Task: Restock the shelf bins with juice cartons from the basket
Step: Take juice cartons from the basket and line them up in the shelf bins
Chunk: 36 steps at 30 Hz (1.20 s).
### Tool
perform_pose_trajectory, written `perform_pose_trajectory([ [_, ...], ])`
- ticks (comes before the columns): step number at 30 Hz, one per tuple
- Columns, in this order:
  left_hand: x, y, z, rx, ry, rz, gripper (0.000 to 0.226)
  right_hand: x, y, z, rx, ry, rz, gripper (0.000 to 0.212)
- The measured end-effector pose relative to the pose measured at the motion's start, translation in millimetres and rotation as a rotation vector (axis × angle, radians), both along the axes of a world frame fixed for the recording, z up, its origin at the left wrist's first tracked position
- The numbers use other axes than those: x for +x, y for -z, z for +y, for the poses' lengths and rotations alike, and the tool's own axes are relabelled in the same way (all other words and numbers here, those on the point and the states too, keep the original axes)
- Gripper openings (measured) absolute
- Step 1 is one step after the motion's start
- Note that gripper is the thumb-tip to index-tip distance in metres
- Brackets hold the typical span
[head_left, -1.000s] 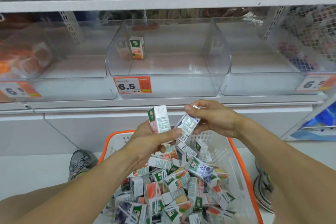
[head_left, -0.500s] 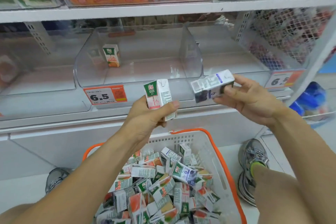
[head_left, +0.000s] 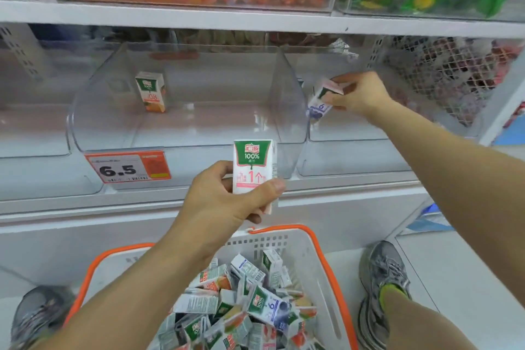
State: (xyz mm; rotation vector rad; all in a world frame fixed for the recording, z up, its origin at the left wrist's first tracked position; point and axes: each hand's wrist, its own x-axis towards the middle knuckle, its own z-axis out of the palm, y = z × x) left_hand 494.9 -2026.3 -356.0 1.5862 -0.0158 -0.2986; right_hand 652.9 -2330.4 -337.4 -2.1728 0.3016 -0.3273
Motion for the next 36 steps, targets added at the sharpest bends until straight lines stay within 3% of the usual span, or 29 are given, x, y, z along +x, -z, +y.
perform_pose_trajectory([
  [3, 14, 7, 7, -0.019, -0.119, 0.030, 0.049, 35, 5, 15, -0.016, -0.085, 0.103, 0.042],
  [5, 19, 9, 9, -0.056, -0.163, 0.050, 0.055, 51, 10, 26, -0.034, -0.092, 0.097, 0.038],
  [12, 23, 10, 12, -0.048, -0.151, 0.085, 0.055, 68, 16, 35, -0.204, -0.021, 0.077, 0.042],
  [15, 21, 9, 15, -0.036, -0.148, 0.071, 0.049, 56, 11, 26, -0.095, -0.017, 0.121, 0.041],
  [18, 17, 7, 18, -0.032, -0.149, 0.049, 0.049, 29, -2, 18, 0.016, 0.025, 0.038, 0.031],
  [21, 12, 2, 24, -0.045, -0.152, 0.036, 0.052, -17, -26, 29, -0.057, 0.044, -0.128, 0.016],
  [23, 9, -3, 30, -0.038, -0.151, 0.013, 0.050, -59, -46, 52, -0.053, -0.044, -0.221, 0.014],
  [26, 4, -11, 41, 0.010, -0.127, -0.051, 0.048, -124, -69, 105, -0.008, -0.338, -0.239, 0.008],
  [29, -3, -19, 57, 0.077, -0.083, -0.134, 0.049, -153, -75, 153, 0.028, -0.583, -0.020, 0.038],
  [32, -10, -26, 79, 0.137, -0.093, -0.212, 0.049, -153, -69, 193, 0.008, -0.658, 0.117, 0.065],
  [36, -17, -35, 121, 0.242, -0.186, -0.326, 0.046, -142, -61, 249, 0.074, -0.699, 0.025, 0.040],
])
